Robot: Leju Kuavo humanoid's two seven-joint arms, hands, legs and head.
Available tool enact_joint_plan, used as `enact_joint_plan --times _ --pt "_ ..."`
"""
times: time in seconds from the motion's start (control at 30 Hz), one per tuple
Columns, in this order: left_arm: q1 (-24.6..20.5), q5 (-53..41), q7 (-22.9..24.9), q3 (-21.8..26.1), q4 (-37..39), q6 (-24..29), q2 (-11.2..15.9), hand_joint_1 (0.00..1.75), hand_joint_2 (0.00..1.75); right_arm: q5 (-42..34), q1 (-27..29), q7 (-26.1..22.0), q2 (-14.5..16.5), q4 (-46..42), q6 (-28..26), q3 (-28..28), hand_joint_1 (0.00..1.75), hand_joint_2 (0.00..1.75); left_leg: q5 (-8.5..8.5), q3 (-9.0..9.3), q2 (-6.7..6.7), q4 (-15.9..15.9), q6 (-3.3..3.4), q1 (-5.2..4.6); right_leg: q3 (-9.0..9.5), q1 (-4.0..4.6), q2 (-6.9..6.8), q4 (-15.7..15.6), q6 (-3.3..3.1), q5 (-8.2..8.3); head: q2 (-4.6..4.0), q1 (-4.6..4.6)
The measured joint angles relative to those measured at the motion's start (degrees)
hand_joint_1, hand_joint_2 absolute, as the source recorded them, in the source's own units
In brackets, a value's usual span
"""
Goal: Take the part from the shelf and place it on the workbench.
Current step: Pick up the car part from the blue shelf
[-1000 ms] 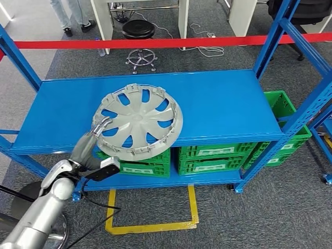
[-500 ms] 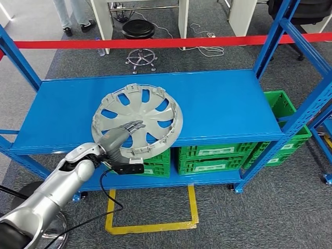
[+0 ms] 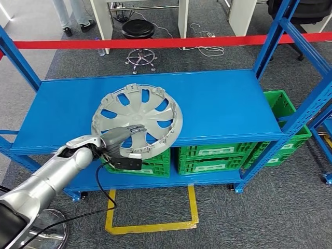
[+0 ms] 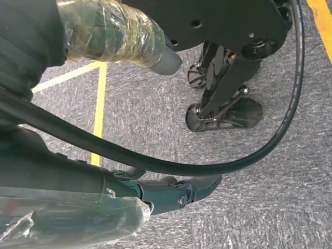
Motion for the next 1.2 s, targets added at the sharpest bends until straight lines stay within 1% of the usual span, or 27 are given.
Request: enact_joint_plan --times 0.23,0.5,0.67,0.8,0.9,1.0,1.2 --pt "-0.7 3.4 0.5 -1.6 -0.3 -1.3 2.7 0.0 1.75 3.0 -0.1 -0.2 -0.4 0.0 0.3 -2.1 0.0 1.75 0.0 0.0 0.0 0.0 0.0 0.0 0.01 0.0 0.01 0.0 0.0 0.0 0.0 0.0" --pt "-0.9 6.3 2.0 -3.4 -3.9 -4.7 7.3 0.0 1.75 7.1 -0.6 0.6 -0.5 0.0 0.5 -5.6 0.0 1.75 0.01 0.0 0.01 0.0 0.0 0.0 0.01 0.0 0.0 0.0 0.0 0.0 0.0 0.0" --pt "-0.9 6.8 2.4 -4.6 -5.9 -4.9 10.1 0.0 1.75 8.2 -0.8 0.7 -0.5 0.0 0.6 -7.2 0.0 1.75 0.01 0.0 0.01 0.0 0.0 0.0 0.0 0.0 0.0 0.0 0.0 0.0 0.0 0.0" --pt "-0.7 6.9 2.2 -5.6 -7.1 -4.9 11.8 0.0 1.75 9.7 -0.9 0.6 -0.5 0.0 0.8 -8.4 0.0 1.75 0.01 -0.01 0.01 0.0 0.0 0.0 0.01 0.0 0.0 0.0 0.0 0.0 0.0 0.0" --pt "-0.3 6.0 2.7 -6.4 -8.5 -3.9 12.8 0.0 1.75 11.3 -1.1 0.7 -0.5 0.0 0.8 -9.3 0.0 1.75 0.01 -0.02 0.01 0.0 0.0 0.0 0.01 0.0 0.0 0.0 0.0 0.0 0.0 0.01" --pt "0.3 3.5 3.4 -7.2 -9.3 -1.5 13.4 0.0 1.75 12.6 -1.3 0.8 -0.5 0.0 0.8 -10.4 0.0 1.75 0.01 -0.02 0.01 0.0 0.0 0.0 0.0 0.0 -0.01 0.0 0.0 0.0 0.0 0.01" --pt "1.6 -1.6 3.6 -8.7 -9.4 2.9 12.9 0.0 1.75 15.8 -1.6 0.9 -0.5 0.0 0.8 -12.8 0.0 1.75 0.0 -0.03 0.01 0.0 0.0 -0.01 0.0 -0.01 -0.01 0.0 0.0 0.0 0.0 0.01"
